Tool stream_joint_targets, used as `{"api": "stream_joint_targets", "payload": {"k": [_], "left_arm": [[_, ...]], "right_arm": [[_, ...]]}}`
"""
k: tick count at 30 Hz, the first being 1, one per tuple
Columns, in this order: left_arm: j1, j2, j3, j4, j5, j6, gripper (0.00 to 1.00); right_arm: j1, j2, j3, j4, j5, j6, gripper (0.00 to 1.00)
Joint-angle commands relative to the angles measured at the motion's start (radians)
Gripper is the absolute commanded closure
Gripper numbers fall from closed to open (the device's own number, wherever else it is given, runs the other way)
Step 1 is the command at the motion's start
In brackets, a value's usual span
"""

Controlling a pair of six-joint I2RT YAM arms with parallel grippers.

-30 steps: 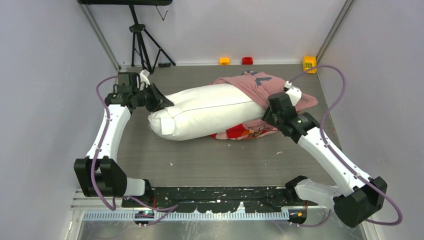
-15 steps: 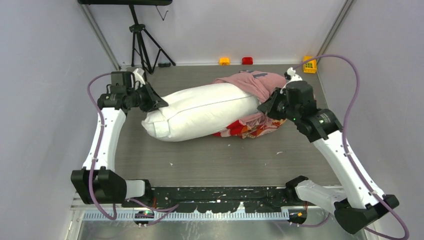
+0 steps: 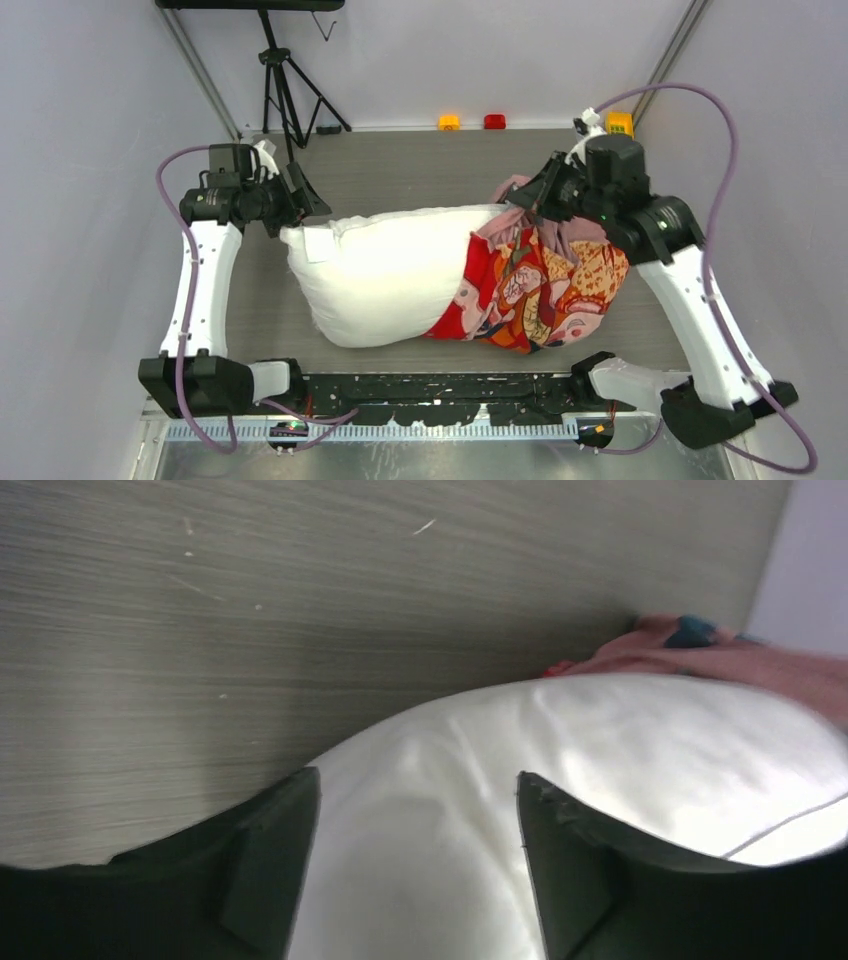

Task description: Remove the pillowcase from the pillow

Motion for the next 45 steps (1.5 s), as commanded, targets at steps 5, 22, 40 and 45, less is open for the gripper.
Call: {"api": "stream_joint_targets", "payload": {"k": [5, 22, 40, 45], "left_arm": [[-0.005, -0.08, 0.037, 0.032, -0.149, 0.008, 0.0], [-0.015, -0.42, -0.161, 0.138, -0.004, -0.161, 0.0], [-0.38, -0.209, -0.278, 0.271, -0.357, -0.152, 0.0], [-0.38, -0.138, -0.267, 0.3, -0.375, -0.155, 0.0]], "right_arm": [[-0.028, 0.197, -0.075, 0.335, 0.124, 0.127, 1.0], [-0.021, 0.184, -0.006, 0.25, 0.207, -0.125, 0.14], [0.454, 0.293, 0.101, 0.068, 0.612, -0.137, 0.11], [0.518, 0.414, 0.111, 0.11, 0.633, -0.098, 0.11]]}}
